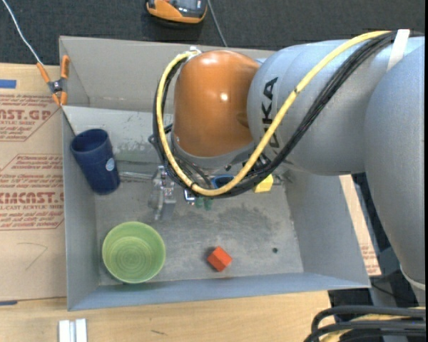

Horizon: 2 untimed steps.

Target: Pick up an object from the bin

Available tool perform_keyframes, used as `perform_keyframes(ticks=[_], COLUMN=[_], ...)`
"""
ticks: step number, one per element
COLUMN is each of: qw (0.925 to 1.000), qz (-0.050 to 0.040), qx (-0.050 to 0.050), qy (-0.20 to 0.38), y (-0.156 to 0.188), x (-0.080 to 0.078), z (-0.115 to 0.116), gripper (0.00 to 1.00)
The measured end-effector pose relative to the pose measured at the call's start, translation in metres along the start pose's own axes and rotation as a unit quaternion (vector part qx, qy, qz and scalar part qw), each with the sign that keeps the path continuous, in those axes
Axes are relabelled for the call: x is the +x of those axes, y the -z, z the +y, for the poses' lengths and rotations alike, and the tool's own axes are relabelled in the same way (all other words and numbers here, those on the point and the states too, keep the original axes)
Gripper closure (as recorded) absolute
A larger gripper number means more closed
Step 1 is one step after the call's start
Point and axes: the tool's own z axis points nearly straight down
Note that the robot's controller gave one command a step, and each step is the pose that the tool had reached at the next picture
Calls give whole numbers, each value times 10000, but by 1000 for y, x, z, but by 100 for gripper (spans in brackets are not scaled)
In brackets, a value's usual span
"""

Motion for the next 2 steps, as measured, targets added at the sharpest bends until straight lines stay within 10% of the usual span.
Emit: perform_keyframes(ticks=[1, 2], qw=[9940, 9972], qz=[7, -40], qx=[-1, -5], qy=[1090, 748], y=[-123, -69], x=[6, -49], z=[28, 0], gripper=[0, 0])
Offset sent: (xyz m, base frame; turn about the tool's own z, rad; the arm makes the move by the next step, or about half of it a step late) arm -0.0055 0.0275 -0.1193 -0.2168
